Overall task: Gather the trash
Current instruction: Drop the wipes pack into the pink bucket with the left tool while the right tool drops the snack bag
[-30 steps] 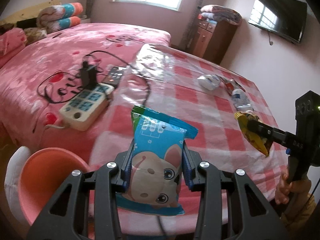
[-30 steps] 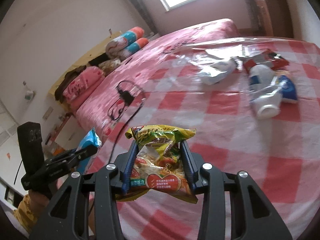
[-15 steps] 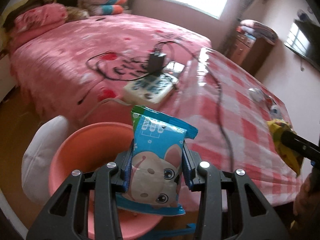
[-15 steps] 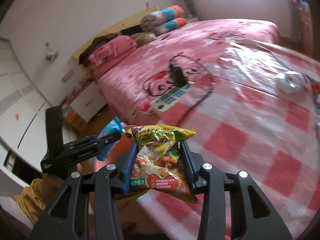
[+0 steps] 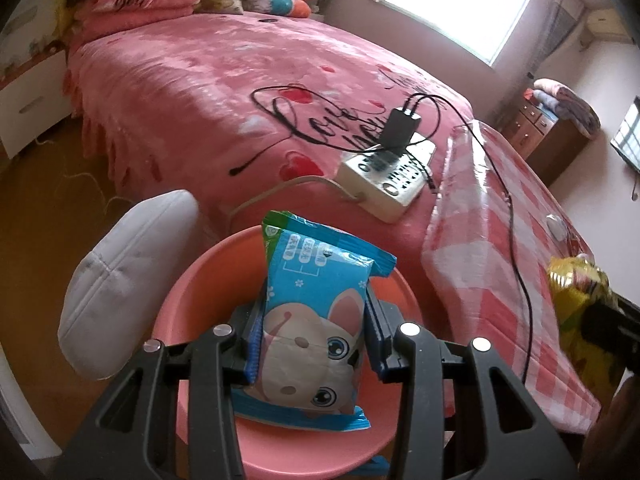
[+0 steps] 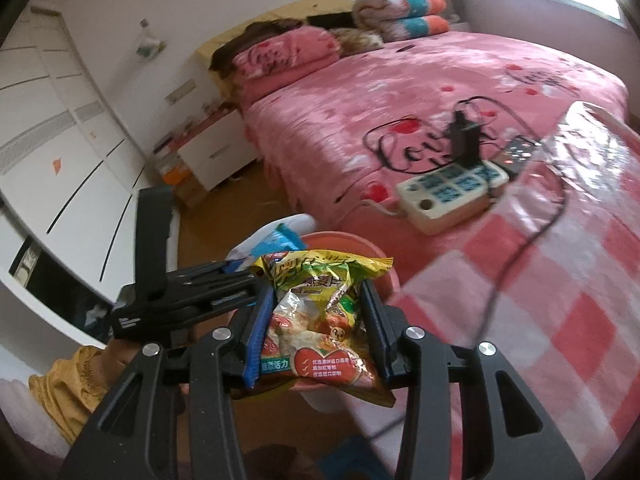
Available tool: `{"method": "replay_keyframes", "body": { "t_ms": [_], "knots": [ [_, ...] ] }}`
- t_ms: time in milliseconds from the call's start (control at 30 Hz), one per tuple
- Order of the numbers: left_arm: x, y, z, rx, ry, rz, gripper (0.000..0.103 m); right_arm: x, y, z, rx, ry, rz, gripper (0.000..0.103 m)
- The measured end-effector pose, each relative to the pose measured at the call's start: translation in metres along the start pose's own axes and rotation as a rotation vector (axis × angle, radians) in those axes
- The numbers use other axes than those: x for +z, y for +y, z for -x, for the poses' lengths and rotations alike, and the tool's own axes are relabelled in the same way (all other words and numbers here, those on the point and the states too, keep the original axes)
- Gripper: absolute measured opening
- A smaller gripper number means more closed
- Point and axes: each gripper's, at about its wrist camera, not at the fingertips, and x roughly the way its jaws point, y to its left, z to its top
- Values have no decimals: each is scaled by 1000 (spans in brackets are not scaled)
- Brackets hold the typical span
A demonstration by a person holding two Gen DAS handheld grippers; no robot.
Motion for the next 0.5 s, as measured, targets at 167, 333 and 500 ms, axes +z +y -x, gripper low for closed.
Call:
{"method": "replay_keyframes", "body": {
  "t_ms": [167, 333, 500],
  "knots": [
    [-3, 16, -8, 36, 20, 25, 50, 1, 12, -24, 17, 21, -9, 75],
    [-8, 24, -10, 59, 6, 27, 63, -1, -5, -14, -1, -21, -92, 85],
    [-6, 15, -7, 91, -35, -25, 75, -5, -26, 11, -54, -95, -150, 89]
  ]
}}
